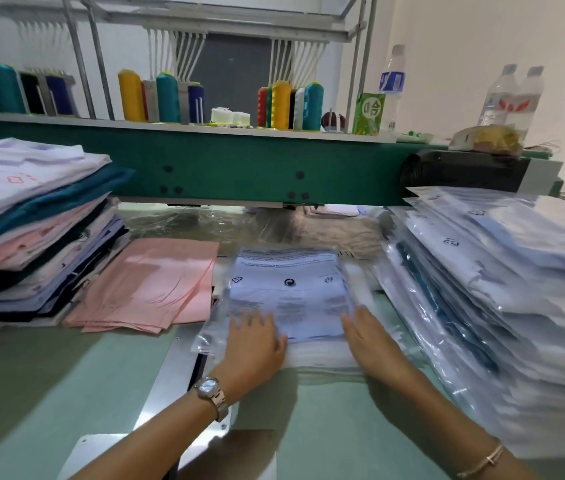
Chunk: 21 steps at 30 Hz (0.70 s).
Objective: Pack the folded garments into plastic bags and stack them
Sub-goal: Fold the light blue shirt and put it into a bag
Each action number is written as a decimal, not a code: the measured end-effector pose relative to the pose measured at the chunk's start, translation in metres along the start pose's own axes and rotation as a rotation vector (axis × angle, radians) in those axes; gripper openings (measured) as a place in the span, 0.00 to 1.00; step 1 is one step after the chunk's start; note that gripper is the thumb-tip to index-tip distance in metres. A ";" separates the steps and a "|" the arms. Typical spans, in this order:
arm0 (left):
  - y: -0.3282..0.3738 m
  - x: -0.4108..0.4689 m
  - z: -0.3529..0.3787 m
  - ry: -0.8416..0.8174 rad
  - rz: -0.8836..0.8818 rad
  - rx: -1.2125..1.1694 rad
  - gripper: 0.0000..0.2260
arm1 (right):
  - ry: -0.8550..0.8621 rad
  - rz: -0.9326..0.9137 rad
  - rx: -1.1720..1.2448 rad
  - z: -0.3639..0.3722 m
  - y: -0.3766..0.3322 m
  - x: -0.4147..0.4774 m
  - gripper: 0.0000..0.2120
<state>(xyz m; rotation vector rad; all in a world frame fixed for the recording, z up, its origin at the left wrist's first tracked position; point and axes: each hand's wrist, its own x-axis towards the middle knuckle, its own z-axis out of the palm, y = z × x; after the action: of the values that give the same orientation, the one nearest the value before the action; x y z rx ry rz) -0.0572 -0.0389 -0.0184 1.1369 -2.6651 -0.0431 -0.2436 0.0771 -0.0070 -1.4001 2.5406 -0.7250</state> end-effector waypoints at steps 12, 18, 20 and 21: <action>0.109 -0.006 0.006 0.392 0.748 0.036 0.10 | 0.323 0.162 -0.189 -0.029 0.031 -0.028 0.14; 0.117 0.000 0.012 0.330 0.652 -0.045 0.09 | 0.266 0.177 -0.079 -0.026 0.034 -0.035 0.15; 0.117 0.002 0.013 0.317 0.635 -0.129 0.07 | 0.255 0.178 -0.030 -0.024 0.037 -0.039 0.16; 0.117 0.002 0.014 0.316 0.625 -0.172 0.07 | 0.252 0.181 0.016 -0.023 0.039 -0.040 0.16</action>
<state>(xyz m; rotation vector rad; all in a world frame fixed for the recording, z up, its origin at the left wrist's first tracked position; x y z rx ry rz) -0.1448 0.0397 -0.0169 0.2056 -2.5403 0.0185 -0.2589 0.1359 -0.0093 -1.1165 2.7963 -0.9383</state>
